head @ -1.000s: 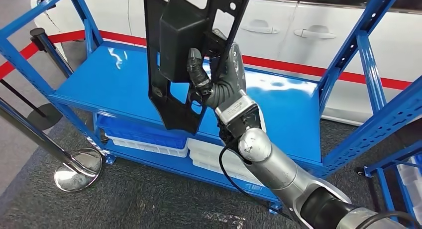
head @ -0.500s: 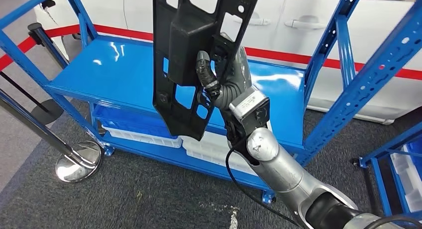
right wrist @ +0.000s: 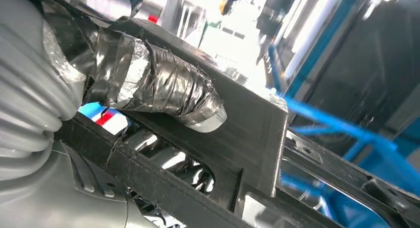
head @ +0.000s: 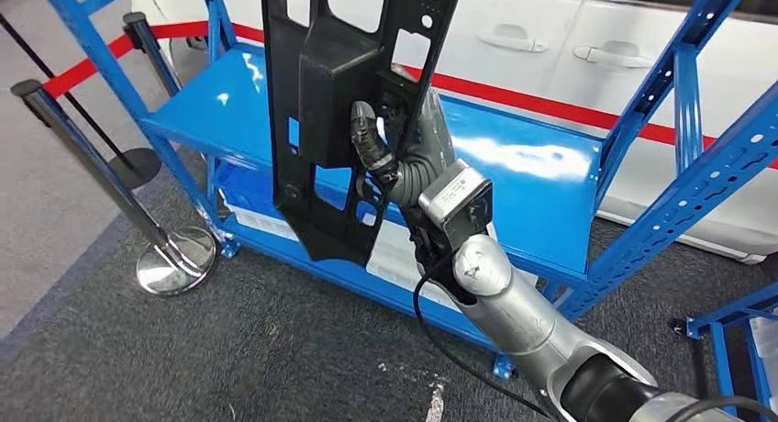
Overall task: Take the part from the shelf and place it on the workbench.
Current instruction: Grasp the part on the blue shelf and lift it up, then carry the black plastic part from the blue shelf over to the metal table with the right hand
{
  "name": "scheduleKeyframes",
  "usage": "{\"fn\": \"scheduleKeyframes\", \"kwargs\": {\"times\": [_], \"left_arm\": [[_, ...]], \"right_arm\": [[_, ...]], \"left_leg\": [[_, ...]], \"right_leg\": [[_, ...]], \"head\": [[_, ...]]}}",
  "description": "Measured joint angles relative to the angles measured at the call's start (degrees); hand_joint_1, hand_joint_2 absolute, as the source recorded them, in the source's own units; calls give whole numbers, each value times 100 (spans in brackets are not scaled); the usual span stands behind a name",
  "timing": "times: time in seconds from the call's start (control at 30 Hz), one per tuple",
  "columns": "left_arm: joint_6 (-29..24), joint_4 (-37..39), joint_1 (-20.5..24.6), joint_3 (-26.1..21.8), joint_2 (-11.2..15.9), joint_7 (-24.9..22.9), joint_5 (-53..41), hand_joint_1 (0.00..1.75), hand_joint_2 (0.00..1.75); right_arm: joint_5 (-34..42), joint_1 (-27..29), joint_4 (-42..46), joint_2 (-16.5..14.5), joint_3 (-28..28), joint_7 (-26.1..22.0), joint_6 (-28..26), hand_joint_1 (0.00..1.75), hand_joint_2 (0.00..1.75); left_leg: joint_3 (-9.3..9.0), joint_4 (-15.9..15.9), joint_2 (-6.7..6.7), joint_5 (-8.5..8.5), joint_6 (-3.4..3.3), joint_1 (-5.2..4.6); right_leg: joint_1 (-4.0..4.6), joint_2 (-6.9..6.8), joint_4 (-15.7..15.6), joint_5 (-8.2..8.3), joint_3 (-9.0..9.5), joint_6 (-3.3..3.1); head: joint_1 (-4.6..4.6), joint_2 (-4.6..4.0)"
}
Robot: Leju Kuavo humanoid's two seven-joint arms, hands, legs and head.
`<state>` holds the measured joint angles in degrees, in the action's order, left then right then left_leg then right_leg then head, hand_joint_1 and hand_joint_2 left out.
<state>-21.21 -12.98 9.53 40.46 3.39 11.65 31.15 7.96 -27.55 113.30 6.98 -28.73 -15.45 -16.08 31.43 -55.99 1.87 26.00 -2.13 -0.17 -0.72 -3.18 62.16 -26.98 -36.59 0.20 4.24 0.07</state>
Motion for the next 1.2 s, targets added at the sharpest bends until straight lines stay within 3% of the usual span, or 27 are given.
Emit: {"fn": "scheduleKeyframes", "kwargs": {"times": [0.03,0.1,0.13,0.17,0.23,0.27,0.33,0.37,0.43,0.5,0.57,0.6,0.63,0.67,0.7,0.77,0.83,0.87,0.93,1.0,1.07,1.13,1.17,1.2], "left_arm": [[0,0,-2,0,-4,-3,-4,0,175],[-1,0,1,0,-8,-11,-11,0,175],[-1,0,-5,0,-9,-15,-13,0,175],[-2,0,-15,0,-11,-20,-13,0,175],[-1,0,-29,0,-12,-27,-11,0,175],[-1,0,-28,0,-12,-28,-11,0,175],[-2,0,-17,-1,-10,-31,-13,0,175],[-4,0,-16,-1,-9,-33,-15,0,175],[-6,1,-39,-3,0,-43,-20,0,175],[-4,2,-57,-4,0,-52,-31,0,175],[-3,2,-48,-4,-7,-60,-61,0,175],[-3,2,-43,-4,-7,-66,-80,0,175],[-4,2,-46,-4,-7,-71,-96,0,175],[-4,2,-52,-4,-7,-74,-108,0,175],[-4,2,-57,-4,-7,-78,-116,0,175],[-7,2,-50,-4,-4,-81,-133,0,175],[-13,2,-27,-4,-2,-84,-148,0,175],[-15,2,-21,-4,-2,-88,-153,0,175],[-12,2,-39,-4,2,-113,-150,0,175],[1,2,-66,-4,1,-146,-131,0,175],[9,2,-63,-4,-4,-167,-119,0,175],[7,2,-54,-4,-4,-175,-123,0,175],[5,2,-55,-4,-4,-178,-125,0,175],[3,2,-56,-4,-4,-179,-126,0,175]], "right_arm": [[83,1,-3,6,8,-11,51,175,175],[248,12,-13,20,26,-28,172,175,175],[321,19,-22,31,31,-31,231,175,175],[377,23,-32,40,32,-36,281,175,175],[468,25,-43,62,38,-58,362,175,175],[518,25,-48,72,42,-77,400,175,175],[639,30,-52,84,51,-124,484,175,175],[695,36,-55,86,54,-143,520,175,175],[784,43,-55,94,63,-172,581,175,175],[851,36,-56,102,73,-197,624,175,175],[916,40,-56,103,79,-213,667,175,175],[941,45,-57,103,81,-216,688,175,175],[958,53,-57,104,82,-219,707,175,175],[966,59,-58,104,82,-220,720,175,175],[974,61,-59,104,83,-222,728,175,175],[1005,60,-58,104,85,-229,740,175,175],[1055,58,-58,104,90,-246,766,175,175],[1086,57,-60,104,93,-257,793,175,175],[1168,56,-63,104,96,-286,872,175,175],[1277,54,-69,105,99,-325,976,175,175],[1379,58,-77,106,113,-365,1072,175,175],[1442,74,-87,106,126,-390,1131,175,175],[1457,81,-95,106,128,-392,1145,175,175],[1465,84,-101,106,129,-394,1154,175,175]], "left_leg": [[12,22,-49,-40,-17,17],[80,13,-163,-81,-40,22],[112,-7,-233,-91,-36,24],[140,-39,-305,-92,-27,28],[190,-138,-449,-67,13,45],[233,-201,-514,-46,46,48],[346,-316,-630,-28,115,61],[399,-333,-683,-41,151,71],[454,-338,-761,-66,214,100],[568,-540,-612,56,268,93],[875,-1162,-353,349,320,93],[1057,-1524,-285,479,340,100],[1184,-1776,-249,532,352,103],[1216,-1836,-230,488,355,104],[1135,-1675,-207,350,346,102],[751,-928,-21,4,290,69],[472,-367,186,-137,202,-10],[441,-279,220,-126,164,-45],[439,-220,101,-163,94,-39],[402,-126,-22,-224,29,-4],[386,-84,-146,-259,-15,11],[401,-103,-289,-261,-34,12],[405,-119,-369,-255,-35,14],[407,-140,-450,-247,-31,18]], "right_leg": [[-10,147,285,-182,-121,21],[-20,280,969,-505,-403,50],[-28,294,1173,-546,-480,63],[-38,301,1177,-479,-465,74],[-64,369,645,-146,-191,81],[-76,489,328,-25,-33,77],[-92,688,-59,29,144,53],[-78,718,-74,-5,153,35],[-78,601,-108,4,159,-20],[-102,466,-166,31,197,-84],[-91,328,-195,41,218,-119],[-80,258,-195,40,217,-128],[-71,190,-195,37,216,-130],[-66,124,-194,34,216,-131],[-62,64,-194,30,220,-131],[-47,-51,-196,16,239,-119],[-17,-160,-204,5,250,-84],[-4,-217,-215,3,255,-62],[5,-319,-240,-5,270,-4],[-6,-136,-84,-140,221,42],[-17,195,519,-470,-41,53],[-16,307,1207,-719,-376,58],[-22,315,1322,-696,-444,64],[-32,319,1230,-571,-416,70]], "head": [[9,0],[20,0],[22,0],[21,0],[23,0],[21,-1],[11,0],[7,0],[7,0],[-28,0],[-64,0],[-66,0],[-66,0],[-67,0],[-68,0],[-68,0],[-64,0],[-62,0],[-56,0],[-44,-1],[-12,-1],[11,0],[12,0],[12,0]]}}
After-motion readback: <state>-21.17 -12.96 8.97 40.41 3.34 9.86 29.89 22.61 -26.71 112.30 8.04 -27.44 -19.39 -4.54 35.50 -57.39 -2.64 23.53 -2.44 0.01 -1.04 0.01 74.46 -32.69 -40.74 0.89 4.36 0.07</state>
